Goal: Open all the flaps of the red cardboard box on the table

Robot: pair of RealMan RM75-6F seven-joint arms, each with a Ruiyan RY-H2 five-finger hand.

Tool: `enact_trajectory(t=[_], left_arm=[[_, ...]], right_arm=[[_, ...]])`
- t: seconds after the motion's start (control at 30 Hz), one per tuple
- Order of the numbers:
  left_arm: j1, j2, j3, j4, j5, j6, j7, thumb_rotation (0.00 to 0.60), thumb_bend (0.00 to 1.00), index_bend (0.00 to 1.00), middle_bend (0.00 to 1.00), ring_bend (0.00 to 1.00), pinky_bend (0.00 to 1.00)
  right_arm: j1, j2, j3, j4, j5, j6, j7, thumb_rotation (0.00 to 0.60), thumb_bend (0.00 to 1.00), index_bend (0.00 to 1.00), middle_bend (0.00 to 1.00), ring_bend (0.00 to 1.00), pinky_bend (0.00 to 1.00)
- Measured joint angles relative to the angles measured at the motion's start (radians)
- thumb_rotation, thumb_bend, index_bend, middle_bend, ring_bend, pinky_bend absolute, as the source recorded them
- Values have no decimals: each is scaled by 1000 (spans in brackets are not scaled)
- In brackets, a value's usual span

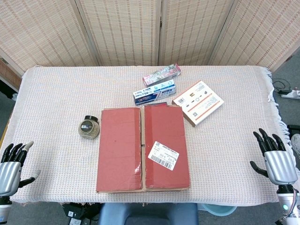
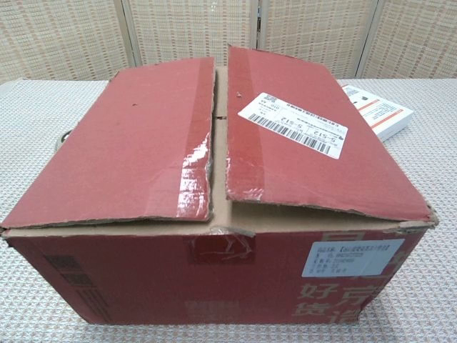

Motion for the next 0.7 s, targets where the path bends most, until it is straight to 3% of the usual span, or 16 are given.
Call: enact_trajectory(t=[0.13,0.4,0.7], left_arm=[[1,6,-14,-13,-19,-27,64,600,289,105,197,120,0],[10,11,-16,-18,-15,-9,58,600,289,110,197,120,0],[13,22,-18,-40,-11,-3,65,600,289,114,197,120,0]], right_arm=[[-2,1,-1,4,-5,5,9,600,269,35,55,174,80],[6,32,-14,-12,-52,1,59,600,269,35,62,183,80],[115,213,-31,-183,-221,-96,149,600,268,35,103,210,80]])
